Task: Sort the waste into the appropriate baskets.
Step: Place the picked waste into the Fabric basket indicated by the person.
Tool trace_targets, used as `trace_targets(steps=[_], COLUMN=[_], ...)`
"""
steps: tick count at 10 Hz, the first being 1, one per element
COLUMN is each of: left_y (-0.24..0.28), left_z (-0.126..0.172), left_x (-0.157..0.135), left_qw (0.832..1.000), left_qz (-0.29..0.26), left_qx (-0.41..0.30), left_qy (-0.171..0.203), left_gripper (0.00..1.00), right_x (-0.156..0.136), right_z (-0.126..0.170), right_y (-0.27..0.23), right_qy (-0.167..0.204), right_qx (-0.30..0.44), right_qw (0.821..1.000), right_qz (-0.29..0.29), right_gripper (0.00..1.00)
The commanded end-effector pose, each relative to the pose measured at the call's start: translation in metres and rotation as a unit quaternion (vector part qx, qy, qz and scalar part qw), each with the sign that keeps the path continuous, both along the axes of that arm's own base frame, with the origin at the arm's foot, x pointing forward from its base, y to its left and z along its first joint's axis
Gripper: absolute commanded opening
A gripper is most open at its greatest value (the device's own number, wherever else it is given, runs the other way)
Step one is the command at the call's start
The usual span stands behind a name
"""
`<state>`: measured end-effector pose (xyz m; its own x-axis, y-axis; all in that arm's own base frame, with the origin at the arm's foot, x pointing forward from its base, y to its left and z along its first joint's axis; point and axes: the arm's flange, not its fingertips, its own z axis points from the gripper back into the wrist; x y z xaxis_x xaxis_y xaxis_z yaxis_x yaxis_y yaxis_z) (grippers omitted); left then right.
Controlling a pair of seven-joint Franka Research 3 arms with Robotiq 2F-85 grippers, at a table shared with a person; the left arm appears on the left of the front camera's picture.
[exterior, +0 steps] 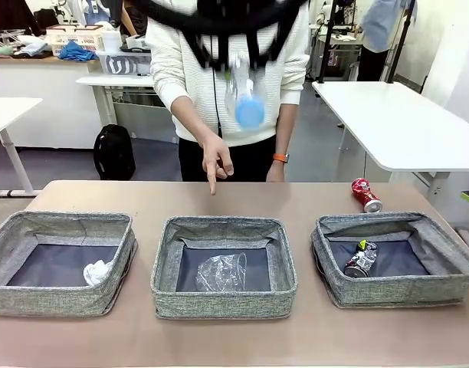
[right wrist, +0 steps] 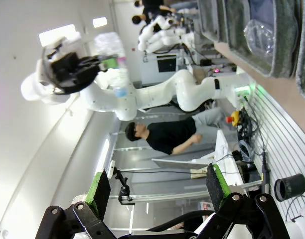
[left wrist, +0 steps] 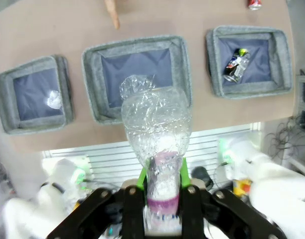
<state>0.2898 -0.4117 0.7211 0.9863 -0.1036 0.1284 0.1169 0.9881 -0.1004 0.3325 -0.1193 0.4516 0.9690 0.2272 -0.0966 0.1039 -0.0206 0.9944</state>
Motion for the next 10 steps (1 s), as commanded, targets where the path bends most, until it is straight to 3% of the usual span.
trace_targets(steps=[1, 2, 3, 5, 7, 10], left_y=[0.024, 0.027, 0.03, 0.037, 0.03, 0.031], left_z=[-0.094, -0.135, -0.174, -0.242, -0.268, -0.269], left_x=[-0.035, -0.035, -0.028, 0.005, 0.019, 0.024], left_qw=[1.0, 1.0, 1.0, 0.998, 1.0, 1.0], left_qz=[-0.009, 0.015, -0.018, 0.013, -0.009, -0.006], left_qx=[-0.009, 0.001, 0.006, 0.016, -0.011, -0.019], left_qy=[-0.002, -0.014, -0.01, -0.052, -0.016, -0.024], left_gripper=[0.24, 0.24, 0.24, 0.24, 0.24, 0.24], right_x=[0.0, 0.0, 0.0, 0.0, 0.0, 0.0], right_z=[0.007, 0.007, 0.007, 0.007, 0.007, 0.007], right_y=[-0.001, -0.001, -0.001, -0.001, -0.001, -0.001], right_qy=[0.01, 0.01, 0.01, 0.01, 0.01, 0.01], right_qx=[0.0, 0.0, 0.0, 0.0, 0.0, 0.0], right_qw=[1.0, 1.0, 1.0, 1.0, 1.0, 1.0], right_qz=[0.001, 0.001, 0.001, 0.001, 0.001, 0.001], right_gripper=[1.0, 1.0, 1.0, 1.0, 1.0, 1.0])
